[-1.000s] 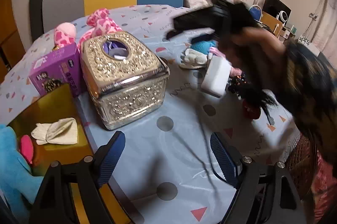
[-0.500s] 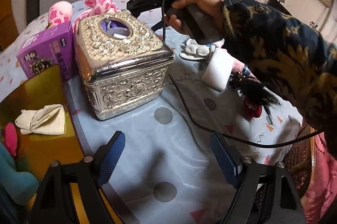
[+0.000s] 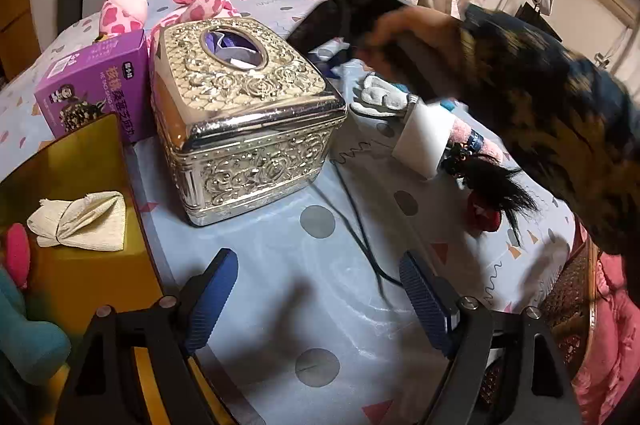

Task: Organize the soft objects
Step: 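Grasp the blue Tempo tissue pack with the right gripper, then grasp the tape roll with the left gripper while the right gripper holds the tissue pack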

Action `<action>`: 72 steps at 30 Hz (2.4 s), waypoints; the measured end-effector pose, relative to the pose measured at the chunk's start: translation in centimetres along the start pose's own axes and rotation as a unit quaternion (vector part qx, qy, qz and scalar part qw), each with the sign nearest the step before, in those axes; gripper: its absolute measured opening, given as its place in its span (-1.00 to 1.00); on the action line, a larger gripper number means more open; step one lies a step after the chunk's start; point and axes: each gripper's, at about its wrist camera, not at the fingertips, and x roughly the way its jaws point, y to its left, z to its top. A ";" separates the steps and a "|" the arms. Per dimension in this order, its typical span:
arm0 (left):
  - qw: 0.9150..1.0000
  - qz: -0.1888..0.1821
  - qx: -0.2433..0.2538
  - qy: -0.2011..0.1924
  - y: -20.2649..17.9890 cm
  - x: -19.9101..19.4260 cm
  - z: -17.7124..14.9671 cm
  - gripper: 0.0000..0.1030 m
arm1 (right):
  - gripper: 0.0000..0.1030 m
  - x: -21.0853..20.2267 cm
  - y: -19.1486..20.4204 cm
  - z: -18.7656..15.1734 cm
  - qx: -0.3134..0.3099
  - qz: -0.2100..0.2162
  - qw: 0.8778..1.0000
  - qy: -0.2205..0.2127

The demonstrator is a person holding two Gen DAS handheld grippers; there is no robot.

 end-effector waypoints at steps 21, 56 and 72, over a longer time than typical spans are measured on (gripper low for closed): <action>0.986 0.037 0.163 -0.010 -8.8 1.1 12.8 0.58 | -0.01 -16.5 -10.0 -20.3 0.168 0.071 0.951 -0.251; 0.935 0.164 0.238 0.204 -7.8 20.2 16.7 -0.85 | 0.00 -16.5 -11.8 -22.4 0.200 0.082 0.928 -0.304; 0.981 0.064 0.144 0.114 -7.2 11.3 16.5 -0.84 | 0.00 -16.4 -12.0 -22.4 0.208 0.063 0.928 -0.302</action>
